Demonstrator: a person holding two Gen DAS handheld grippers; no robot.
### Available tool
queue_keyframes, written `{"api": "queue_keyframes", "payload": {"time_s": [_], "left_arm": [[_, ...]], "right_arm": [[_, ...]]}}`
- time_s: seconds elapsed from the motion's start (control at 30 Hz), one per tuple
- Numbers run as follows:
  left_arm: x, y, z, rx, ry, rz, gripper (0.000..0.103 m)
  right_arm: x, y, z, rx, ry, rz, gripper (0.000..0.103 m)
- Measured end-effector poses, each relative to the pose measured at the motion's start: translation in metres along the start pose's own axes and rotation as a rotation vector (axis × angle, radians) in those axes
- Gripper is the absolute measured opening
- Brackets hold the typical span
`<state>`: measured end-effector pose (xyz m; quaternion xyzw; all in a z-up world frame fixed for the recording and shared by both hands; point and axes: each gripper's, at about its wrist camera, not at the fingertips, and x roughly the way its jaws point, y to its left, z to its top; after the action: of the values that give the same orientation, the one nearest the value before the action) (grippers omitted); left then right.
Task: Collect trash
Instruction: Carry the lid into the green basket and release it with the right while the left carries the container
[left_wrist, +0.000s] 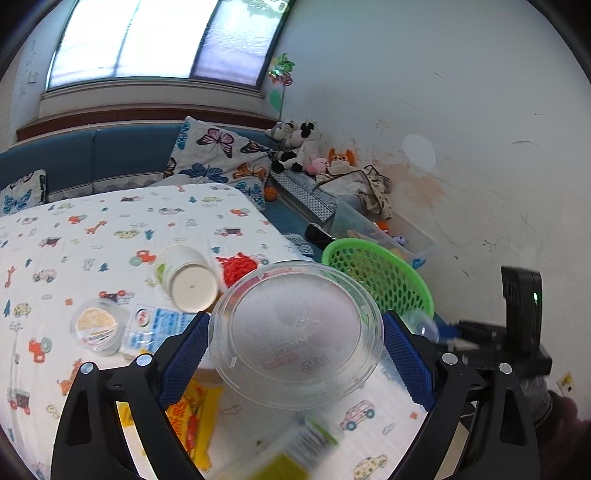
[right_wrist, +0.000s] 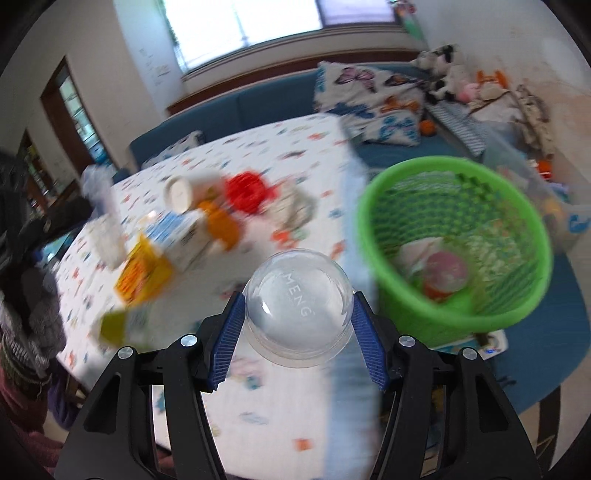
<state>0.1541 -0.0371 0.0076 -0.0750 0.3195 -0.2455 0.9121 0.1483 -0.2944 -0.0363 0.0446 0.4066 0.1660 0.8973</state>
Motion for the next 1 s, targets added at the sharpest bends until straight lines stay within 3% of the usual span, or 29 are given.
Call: {"api": "queue_keyframes", "payload": {"time_s": [0.43,0.7,1.0], "left_arm": [[0.04,-0.038,0.023,0.055,0.042,-0.043,0.089],[0.066,-0.066,0.04,0.097,0.064,-0.065,0.089],[0.092,-0.097,0.056,0.139,0.081,-0.085,0.089]], "right_arm": [[0.006,-0.113,0.023,0.184,0.0,-0.152,0.059],[0.023,-0.143,0.015,0.25,0.032,-0.144,0.06],[0.016,-0.153,0.012,0.278,0.003,-0.126,0.067]]}}
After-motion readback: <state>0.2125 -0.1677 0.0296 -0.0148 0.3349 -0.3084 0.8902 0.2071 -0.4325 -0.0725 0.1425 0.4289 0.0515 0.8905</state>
